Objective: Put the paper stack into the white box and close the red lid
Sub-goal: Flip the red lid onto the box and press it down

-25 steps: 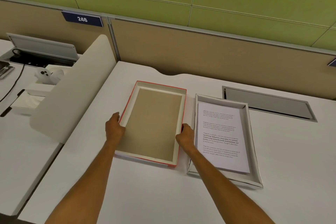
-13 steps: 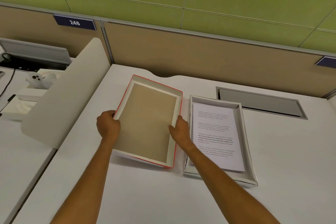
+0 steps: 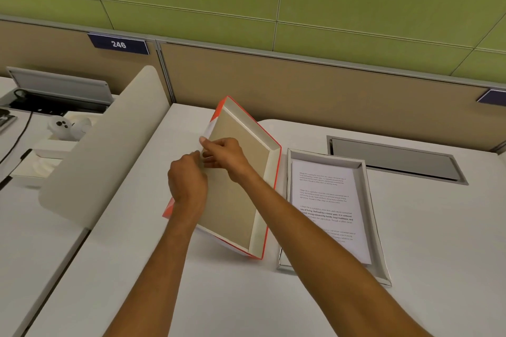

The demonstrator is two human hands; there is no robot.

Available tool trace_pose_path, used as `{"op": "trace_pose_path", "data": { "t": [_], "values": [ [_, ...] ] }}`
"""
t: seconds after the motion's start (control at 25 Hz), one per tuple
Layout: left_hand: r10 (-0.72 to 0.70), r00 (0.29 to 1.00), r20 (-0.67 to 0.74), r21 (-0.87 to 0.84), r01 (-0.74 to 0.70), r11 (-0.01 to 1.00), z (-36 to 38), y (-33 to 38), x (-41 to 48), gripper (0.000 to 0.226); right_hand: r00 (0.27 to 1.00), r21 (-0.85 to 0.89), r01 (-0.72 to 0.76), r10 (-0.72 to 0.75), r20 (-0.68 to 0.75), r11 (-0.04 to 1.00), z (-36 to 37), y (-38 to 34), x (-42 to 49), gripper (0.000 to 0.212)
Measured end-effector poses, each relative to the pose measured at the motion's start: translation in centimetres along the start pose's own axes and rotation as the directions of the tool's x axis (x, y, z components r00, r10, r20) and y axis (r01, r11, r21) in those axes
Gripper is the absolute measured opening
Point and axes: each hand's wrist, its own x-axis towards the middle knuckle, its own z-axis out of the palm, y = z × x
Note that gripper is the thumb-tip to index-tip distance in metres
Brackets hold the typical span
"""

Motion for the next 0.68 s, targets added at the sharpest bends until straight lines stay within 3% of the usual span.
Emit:
{"op": "trace_pose_path", "data": {
  "t": [0.2, 0.28, 0.36, 0.44, 0.52, 0.6, 0.68],
  "values": [
    [-0.033, 0.999, 0.004, -0.082, 0.033, 0.996, -0.9, 1.7, -1.0, 0.025, 0.996, 0.026, -0.088, 0.089, -0.025, 0.996, 0.0, -1.0, 0.0, 0.028],
    [0.021, 0.994, 0.106, -0.084, -0.013, 0.996, -2.0, 1.9, -0.8, 0.026, 0.992, -0.009, -0.095, 0.094, -0.081, 0.995, -0.4, -1.2, -0.3, 0.021],
    [-0.018, 0.966, 0.256, -0.214, 0.074, 0.974, -3.5, 1.5, 0.4, 0.039, 0.99, -0.07, -0.077, 0.067, -0.128, 0.995, -1.1, -1.4, -0.6, 0.015],
    [-0.096, 0.92, 0.379, -0.401, 0.257, 0.879, -4.8, 0.5, 2.2, 0.044, 0.988, -0.09, -0.046, 0.032, -0.153, 0.995, -1.7, -1.8, -1.3, 0.013],
    [-0.122, 0.891, 0.437, -0.561, 0.376, 0.737, -5.0, -0.9, 3.9, 0.032, 0.986, -0.095, -0.016, 0.0, -0.17, 0.995, -2.6, -2.5, -2.2, 0.009],
    [-0.159, 0.864, 0.477, -0.62, 0.459, 0.636, -3.8, -2.4, 5.0, 0.024, 0.981, -0.123, 0.023, -0.047, -0.19, 0.992, -3.5, -3.3, -3.4, 0.01],
    [-0.188, 0.815, 0.548, -0.597, 0.538, 0.595, -1.9, -3.2, 5.2, 0.029, 0.966, -0.173, 0.08, -0.119, -0.228, 0.982, -4.6, -3.9, -4.5, 0.03]
  ]
}}
